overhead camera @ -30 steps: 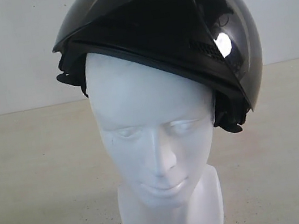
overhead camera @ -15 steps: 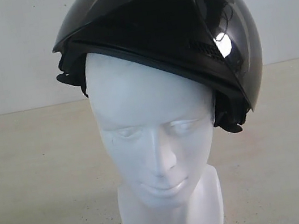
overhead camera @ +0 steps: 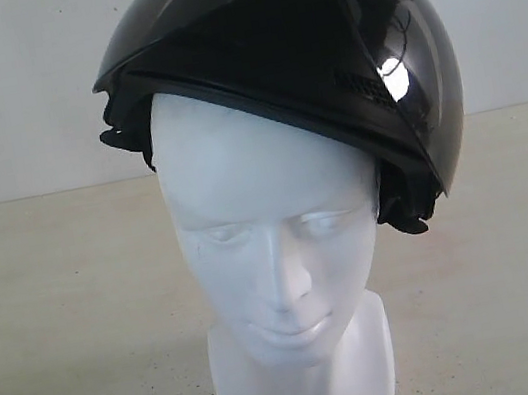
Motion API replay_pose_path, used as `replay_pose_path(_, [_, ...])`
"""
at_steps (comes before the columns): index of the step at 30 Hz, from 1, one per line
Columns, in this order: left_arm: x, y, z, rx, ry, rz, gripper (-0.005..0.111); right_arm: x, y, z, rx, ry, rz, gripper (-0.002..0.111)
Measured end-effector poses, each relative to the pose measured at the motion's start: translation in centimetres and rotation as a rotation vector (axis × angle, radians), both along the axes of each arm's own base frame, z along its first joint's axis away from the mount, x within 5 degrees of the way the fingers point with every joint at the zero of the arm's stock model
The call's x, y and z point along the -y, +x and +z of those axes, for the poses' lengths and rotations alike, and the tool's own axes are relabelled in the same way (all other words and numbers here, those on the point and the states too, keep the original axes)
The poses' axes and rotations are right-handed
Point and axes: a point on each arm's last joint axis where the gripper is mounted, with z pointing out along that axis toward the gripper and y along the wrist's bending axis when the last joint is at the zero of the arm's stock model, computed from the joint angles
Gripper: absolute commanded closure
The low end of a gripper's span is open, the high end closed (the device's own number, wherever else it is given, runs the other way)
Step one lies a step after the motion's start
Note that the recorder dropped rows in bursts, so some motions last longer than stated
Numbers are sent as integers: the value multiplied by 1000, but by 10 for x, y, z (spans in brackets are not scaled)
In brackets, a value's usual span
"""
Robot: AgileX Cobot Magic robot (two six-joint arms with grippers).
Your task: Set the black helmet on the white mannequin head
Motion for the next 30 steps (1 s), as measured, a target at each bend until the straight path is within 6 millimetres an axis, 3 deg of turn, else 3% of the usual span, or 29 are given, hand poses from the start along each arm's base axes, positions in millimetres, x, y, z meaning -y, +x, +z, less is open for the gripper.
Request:
replay_pose_path(6, [0,0,0,0,0,0,102,-14,5,-10,-26,-12,45,109])
replay_pose_path(15, [0,0,0,0,0,0,102,-20,3,-9,-25,-5,64,109])
replay_pose_path(23, [0,0,0,0,0,0,102,-41,-5,-3,-5,39,127,109])
replay_pose_path(30, [0,0,0,0,0,0,102,-42,-5,-2,-4,43,133,109])
